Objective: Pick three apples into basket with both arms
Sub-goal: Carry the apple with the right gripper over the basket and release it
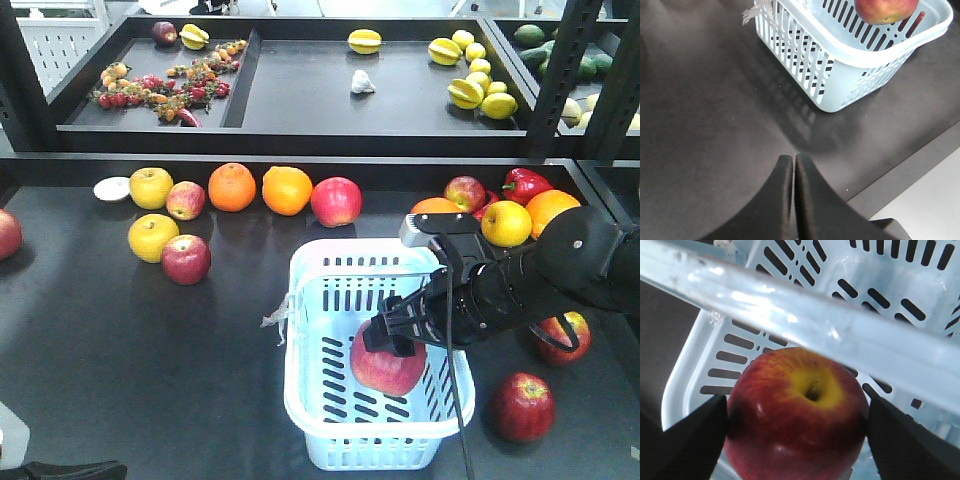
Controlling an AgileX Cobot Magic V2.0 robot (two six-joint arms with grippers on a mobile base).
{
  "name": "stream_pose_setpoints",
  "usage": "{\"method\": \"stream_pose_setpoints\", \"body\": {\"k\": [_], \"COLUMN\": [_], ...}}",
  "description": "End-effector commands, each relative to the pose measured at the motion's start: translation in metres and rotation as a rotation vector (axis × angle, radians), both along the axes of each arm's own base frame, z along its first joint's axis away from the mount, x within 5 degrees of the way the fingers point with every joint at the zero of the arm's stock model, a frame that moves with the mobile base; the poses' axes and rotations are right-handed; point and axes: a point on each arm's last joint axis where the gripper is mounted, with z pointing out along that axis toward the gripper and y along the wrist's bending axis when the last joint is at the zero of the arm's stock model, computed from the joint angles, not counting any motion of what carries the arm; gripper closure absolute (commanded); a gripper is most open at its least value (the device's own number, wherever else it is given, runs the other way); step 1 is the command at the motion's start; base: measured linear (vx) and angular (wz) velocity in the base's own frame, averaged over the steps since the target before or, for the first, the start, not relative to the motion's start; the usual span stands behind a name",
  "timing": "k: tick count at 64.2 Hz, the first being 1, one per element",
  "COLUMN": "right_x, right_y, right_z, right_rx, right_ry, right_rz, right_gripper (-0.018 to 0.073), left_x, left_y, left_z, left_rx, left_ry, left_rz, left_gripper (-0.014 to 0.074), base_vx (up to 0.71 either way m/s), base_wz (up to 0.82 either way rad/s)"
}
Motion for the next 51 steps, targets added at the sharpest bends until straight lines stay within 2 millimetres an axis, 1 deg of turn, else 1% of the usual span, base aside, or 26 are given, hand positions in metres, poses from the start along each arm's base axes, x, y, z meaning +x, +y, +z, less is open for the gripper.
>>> {"method": "stream_pose_setpoints", "body": {"k": [1,6,13,18,22,31,35,39,42,47,49,51], "right_x": [0.003,0.002,0.001,0.001,0.0,-0.003,-0.007,-0.013,-0.018,-0.028,-0.032,-0.036], "right_y": [0.001,0.001,0.001,0.002,0.002,0.002,0.001,0.0,-0.004,-0.012,-0.017,-0.022], "right_z": [0.019,0.019,0.018,0.018,0.018,0.019,0.023,0.03,0.038,0.049,0.054,0.06], "right_rx": [0.036,0.036,0.037,0.039,0.04,0.049,0.059,0.072,0.081,0.076,0.067,0.052], "right_ry": [-0.079,-0.077,-0.066,-0.058,-0.054,-0.025,-0.006,0.011,0.021,0.04,0.039,0.032], "right_rz": [-0.018,-0.016,-0.01,-0.008,-0.009,-0.005,-0.003,0.008,0.011,0.017,0.011,0.006], "right_gripper": [0.0164,0.0025,-0.012,-0.0171,-0.017,-0.0148,-0.0122,-0.0077,-0.0033,0.0081,0.0134,0.021], "left_x": [0.006,0.006,0.006,0.006,0.006,0.006,0.006,0.005,0.005,0.005,0.005,0.005], "left_y": [-0.003,-0.003,-0.003,-0.003,-0.003,-0.003,-0.003,-0.003,-0.003,-0.003,-0.003,-0.003], "left_z": [0.013,0.013,0.013,0.013,0.013,0.013,0.013,0.012,0.012,0.012,0.012,0.012], "left_rx": [-0.06,-0.06,-0.059,-0.059,-0.059,-0.059,-0.059,-0.058,-0.058,-0.058,-0.058,-0.058], "left_ry": [-0.06,-0.06,-0.06,-0.06,-0.06,-0.06,-0.06,-0.057,-0.057,-0.057,-0.057,-0.057], "left_rz": [0.025,0.025,0.025,0.025,0.025,0.025,0.025,0.024,0.024,0.024,0.024,0.024], "left_gripper": [0.0604,0.0604,0.0604,0.0604,0.0604,0.0604,0.0604,0.0604,0.0604,0.0604,0.0604,0.0604], "base_vx": [0.0,0.0,0.0,0.0,0.0,0.0,0.0,0.0,0.0,0.0,0.0,0.0], "base_wz": [0.0,0.0,0.0,0.0,0.0,0.0,0.0,0.0,0.0,0.0,0.0,0.0]}}
